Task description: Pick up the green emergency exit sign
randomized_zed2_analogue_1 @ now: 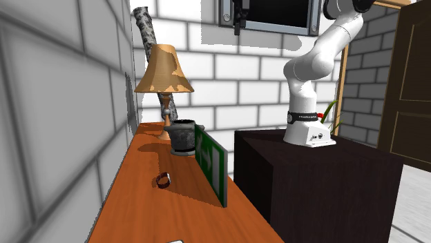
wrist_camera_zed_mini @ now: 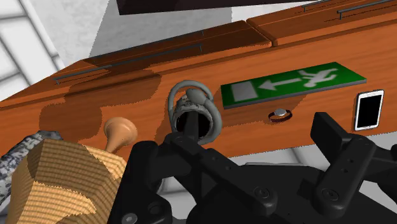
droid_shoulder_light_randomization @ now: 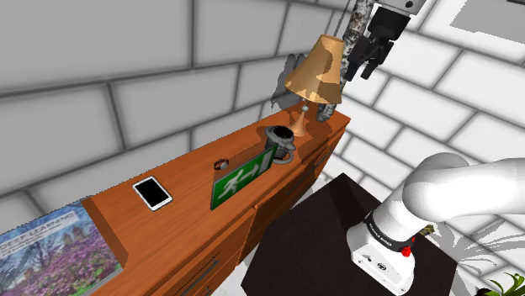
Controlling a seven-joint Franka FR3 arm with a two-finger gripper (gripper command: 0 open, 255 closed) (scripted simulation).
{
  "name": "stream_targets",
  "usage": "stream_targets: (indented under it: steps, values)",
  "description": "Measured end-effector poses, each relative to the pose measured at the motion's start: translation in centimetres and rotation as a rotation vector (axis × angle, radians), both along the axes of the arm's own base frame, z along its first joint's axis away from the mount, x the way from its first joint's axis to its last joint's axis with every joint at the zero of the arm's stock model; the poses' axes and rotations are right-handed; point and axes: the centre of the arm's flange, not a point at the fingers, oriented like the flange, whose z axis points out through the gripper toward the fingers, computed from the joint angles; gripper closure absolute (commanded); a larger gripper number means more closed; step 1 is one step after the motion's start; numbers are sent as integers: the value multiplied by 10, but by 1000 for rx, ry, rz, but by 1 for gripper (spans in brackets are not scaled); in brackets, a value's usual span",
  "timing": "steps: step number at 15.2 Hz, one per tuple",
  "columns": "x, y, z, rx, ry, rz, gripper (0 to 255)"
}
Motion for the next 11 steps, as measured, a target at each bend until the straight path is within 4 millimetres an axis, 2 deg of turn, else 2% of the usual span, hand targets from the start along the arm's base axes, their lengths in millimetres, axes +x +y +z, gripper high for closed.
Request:
stream_targets:
  steps: [1,4,11]
  values:
    - [0,0,0,0,0,0,0]
    - [2,18,-20,-1,8,-84,0]
    - [21,77,-92,-3,35,-372,0]
